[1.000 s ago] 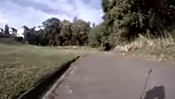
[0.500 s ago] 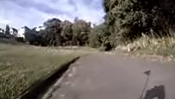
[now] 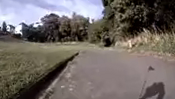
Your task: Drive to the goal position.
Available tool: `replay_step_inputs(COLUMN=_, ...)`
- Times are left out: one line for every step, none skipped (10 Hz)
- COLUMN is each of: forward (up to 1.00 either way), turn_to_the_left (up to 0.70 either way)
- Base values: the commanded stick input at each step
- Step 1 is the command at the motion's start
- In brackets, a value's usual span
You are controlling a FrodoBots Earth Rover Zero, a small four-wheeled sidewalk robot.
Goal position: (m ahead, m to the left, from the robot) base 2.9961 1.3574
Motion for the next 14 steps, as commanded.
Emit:
replay_step_inputs(forward=0.70, turn_to_the_left=0.13)
replay_step_inputs(forward=0.70, turn_to_the_left=0.10)
replay_step_inputs(forward=0.70, turn_to_the_left=0.06)
replay_step_inputs(forward=0.70, turn_to_the_left=0.03)
replay_step_inputs(forward=0.70, turn_to_the_left=0.02)
replay_step_inputs(forward=0.70, turn_to_the_left=0.01)
replay_step_inputs(forward=0.70, turn_to_the_left=0.01)
replay_step_inputs(forward=0.70, turn_to_the_left=0.01)
replay_step_inputs(forward=0.70, turn_to_the_left=0.00)
replay_step_inputs(forward=0.70, turn_to_the_left=0.00)
replay_step_inputs(forward=0.70, turn_to_the_left=0.00)
replay_step_inputs(forward=0.70, turn_to_the_left=0.00)
replay_step_inputs(forward=0.70, turn_to_the_left=0.00)
replay_step_inputs(forward=0.70, turn_to_the_left=0.00)
